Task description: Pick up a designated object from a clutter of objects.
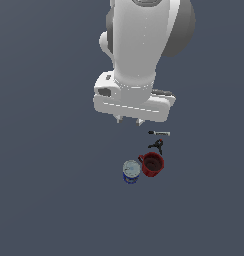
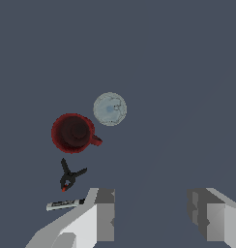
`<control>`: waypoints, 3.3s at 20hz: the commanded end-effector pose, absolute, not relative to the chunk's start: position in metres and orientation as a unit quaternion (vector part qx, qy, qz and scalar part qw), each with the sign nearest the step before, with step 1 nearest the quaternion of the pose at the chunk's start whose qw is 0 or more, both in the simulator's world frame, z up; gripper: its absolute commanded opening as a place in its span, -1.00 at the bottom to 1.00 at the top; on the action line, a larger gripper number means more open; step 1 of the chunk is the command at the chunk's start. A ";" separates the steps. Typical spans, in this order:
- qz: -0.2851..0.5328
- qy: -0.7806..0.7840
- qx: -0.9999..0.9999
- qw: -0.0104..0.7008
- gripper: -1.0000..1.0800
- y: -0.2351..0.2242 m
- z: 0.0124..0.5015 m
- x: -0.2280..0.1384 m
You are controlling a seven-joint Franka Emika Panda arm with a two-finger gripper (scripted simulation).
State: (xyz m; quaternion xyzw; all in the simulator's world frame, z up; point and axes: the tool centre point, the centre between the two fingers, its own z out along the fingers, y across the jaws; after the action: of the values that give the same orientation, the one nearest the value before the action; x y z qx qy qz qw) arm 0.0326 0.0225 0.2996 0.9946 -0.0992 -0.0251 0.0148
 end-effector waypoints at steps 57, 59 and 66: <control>-0.119 -0.525 0.836 0.103 0.23 0.155 0.099 0.113; -0.119 -0.526 0.836 0.104 0.23 0.155 0.092 0.111; -0.119 -0.526 0.835 0.104 0.23 0.154 0.078 0.106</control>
State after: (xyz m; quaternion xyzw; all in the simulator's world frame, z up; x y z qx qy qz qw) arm 0.1060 0.1540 0.0791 0.8355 -0.5261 -0.1193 0.1041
